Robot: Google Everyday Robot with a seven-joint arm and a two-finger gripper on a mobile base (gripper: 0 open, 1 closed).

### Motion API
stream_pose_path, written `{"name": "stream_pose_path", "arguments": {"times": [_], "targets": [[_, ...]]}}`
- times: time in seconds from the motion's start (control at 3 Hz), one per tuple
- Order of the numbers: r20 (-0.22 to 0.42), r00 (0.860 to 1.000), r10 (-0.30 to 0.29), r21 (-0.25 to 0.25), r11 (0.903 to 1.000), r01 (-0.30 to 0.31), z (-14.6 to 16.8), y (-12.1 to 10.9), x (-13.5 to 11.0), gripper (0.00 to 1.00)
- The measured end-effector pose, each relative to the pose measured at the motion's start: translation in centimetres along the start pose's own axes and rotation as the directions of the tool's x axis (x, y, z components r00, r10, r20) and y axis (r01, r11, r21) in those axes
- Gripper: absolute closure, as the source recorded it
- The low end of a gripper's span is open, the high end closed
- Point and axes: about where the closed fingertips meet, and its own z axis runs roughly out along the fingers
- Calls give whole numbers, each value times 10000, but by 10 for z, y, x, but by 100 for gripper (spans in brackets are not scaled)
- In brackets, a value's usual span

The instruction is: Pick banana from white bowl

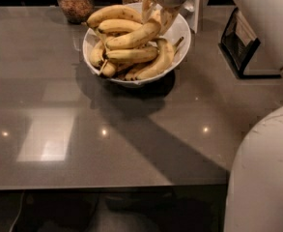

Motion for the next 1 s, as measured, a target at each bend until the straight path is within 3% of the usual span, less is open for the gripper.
{"name": "stream_pose_path", "arguments": {"times": [0.33, 0.67, 1.0], "targets": [[179, 9985, 521, -16, 9986, -521, -23, 8, -8, 100], [767, 9882, 1324, 137, 9909, -1338, -44, 22, -14, 100], [1855, 9574, 2212, 572, 9703, -2353, -65, 36, -22, 100]]}}
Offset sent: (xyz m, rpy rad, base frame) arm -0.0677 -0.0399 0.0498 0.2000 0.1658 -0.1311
